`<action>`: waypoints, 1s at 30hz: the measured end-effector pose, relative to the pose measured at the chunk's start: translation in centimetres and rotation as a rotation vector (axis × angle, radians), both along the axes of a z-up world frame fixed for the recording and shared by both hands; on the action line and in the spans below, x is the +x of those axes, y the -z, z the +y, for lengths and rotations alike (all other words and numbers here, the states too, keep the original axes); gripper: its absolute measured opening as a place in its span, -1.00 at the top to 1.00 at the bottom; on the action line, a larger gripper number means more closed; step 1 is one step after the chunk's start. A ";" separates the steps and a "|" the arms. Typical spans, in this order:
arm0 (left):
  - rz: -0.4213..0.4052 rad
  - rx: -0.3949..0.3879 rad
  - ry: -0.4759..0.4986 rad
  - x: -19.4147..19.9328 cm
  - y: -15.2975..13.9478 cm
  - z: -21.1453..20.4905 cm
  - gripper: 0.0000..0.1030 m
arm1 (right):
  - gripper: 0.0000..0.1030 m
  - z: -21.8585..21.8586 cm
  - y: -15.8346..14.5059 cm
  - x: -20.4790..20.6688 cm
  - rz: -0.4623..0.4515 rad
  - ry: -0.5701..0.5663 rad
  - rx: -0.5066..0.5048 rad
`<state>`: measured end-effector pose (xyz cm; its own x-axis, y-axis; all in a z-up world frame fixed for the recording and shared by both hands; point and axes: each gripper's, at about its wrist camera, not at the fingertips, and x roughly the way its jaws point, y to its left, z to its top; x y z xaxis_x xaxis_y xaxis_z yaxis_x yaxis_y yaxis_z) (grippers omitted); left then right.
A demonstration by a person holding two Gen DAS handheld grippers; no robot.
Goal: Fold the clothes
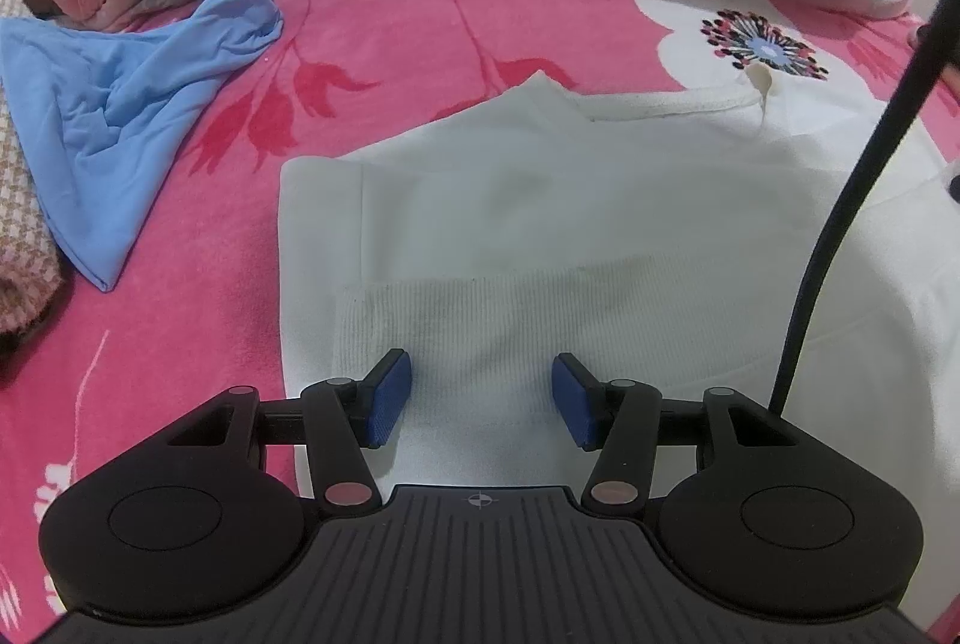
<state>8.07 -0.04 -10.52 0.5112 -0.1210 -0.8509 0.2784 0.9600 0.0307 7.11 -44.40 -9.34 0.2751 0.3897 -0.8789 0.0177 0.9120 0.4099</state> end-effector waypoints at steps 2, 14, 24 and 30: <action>-0.001 -0.003 0.001 0.0 -0.2 0.1 -0.02 | 0.87 0.6 -0.6 -0.3 -0.026 -0.026 -0.041; -0.064 -0.064 -0.057 1.1 -2.3 2.3 -0.02 | 0.93 4.1 -2.8 -1.1 -0.076 -0.144 -0.221; 0.055 -0.168 -0.095 3.5 -0.3 5.2 -0.03 | 0.93 4.7 -2.4 -0.6 -0.049 -0.163 -0.251; 0.086 -0.208 -0.081 3.9 0.1 6.1 0.00 | 0.93 5.0 -2.4 -0.5 -0.054 -0.174 -0.275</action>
